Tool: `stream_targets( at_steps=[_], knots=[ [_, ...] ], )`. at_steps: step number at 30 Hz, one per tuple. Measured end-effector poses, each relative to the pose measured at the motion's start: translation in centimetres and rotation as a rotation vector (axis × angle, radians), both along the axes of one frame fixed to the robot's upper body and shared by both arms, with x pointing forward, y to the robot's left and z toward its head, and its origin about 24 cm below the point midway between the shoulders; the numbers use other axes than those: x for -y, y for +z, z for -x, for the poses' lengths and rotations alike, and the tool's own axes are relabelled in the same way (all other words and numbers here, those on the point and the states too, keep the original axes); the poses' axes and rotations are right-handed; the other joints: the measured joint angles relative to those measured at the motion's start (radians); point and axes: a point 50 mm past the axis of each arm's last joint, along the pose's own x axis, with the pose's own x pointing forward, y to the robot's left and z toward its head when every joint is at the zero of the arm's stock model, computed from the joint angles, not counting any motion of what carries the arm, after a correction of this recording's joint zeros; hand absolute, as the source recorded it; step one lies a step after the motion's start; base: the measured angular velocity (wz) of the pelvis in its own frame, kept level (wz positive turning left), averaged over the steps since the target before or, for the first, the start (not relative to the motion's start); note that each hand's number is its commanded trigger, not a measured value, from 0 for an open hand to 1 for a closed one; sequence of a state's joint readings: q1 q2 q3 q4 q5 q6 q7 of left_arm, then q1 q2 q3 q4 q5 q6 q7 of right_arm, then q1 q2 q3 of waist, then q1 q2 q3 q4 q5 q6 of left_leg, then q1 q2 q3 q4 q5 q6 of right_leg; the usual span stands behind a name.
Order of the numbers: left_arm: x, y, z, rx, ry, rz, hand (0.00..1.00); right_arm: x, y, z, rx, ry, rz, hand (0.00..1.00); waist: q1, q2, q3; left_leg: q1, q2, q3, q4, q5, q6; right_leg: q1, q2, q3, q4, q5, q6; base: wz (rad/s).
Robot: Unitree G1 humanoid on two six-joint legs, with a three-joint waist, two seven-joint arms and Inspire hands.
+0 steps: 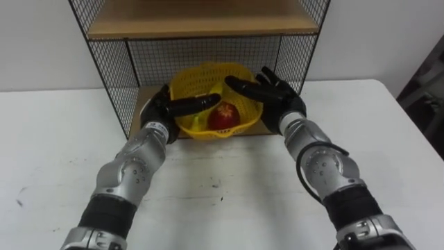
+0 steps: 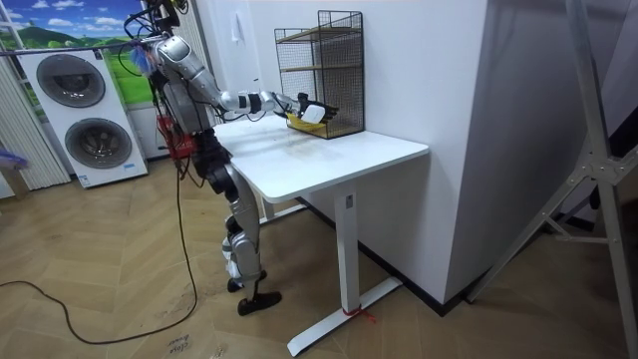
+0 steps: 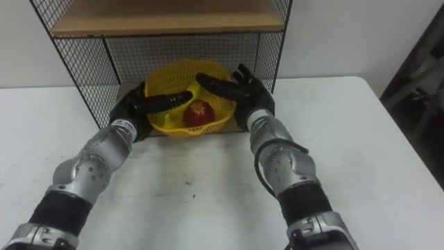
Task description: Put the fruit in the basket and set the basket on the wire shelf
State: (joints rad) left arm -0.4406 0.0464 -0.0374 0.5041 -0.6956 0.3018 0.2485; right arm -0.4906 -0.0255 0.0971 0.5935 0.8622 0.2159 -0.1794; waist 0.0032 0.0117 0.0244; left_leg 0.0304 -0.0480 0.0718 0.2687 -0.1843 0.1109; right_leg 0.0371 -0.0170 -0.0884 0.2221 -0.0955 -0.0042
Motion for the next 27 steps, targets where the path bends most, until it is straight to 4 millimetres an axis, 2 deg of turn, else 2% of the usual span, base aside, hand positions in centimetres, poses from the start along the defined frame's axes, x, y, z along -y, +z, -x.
stream_targets(
  at_steps=[10,18,27],
  knots=[
    [-0.3,-0.7,0.0,-0.055,0.012,0.016,0.0,0.5,-2.1,0.6,-0.12,-0.069,-0.133,0.0,-0.003,0.011,-0.0007,0.027,-0.003,-0.012,-0.001,-0.001,-0.001,0.035,-0.001,-0.019,-0.013,0.0,0.0,0.03],
    [-0.2,-0.8,0.0,-0.061,0.009,0.018,0.0,0.5,-2.2,0.6,-0.132,-0.074,-0.142,0.0,-0.023,0.018,-0.0018,0.029,-0.003,-0.024,0.0,0.002,-0.003,0.046,0.0,-0.023,-0.018,0.0,0.0,0.04],
    [-0.1,-0.9,0.1,-0.081,0.002,0.016,0.0,0.9,-2.2,0.6,-0.135,-0.091,-0.143,0.0,-0.041,0.03,-0.0113,0.032,-0.004,-0.024,-0.001,0.002,-0.003,0.048,0.0,-0.019,-0.018,-0.002,-0.001,0.0]
  ],
)
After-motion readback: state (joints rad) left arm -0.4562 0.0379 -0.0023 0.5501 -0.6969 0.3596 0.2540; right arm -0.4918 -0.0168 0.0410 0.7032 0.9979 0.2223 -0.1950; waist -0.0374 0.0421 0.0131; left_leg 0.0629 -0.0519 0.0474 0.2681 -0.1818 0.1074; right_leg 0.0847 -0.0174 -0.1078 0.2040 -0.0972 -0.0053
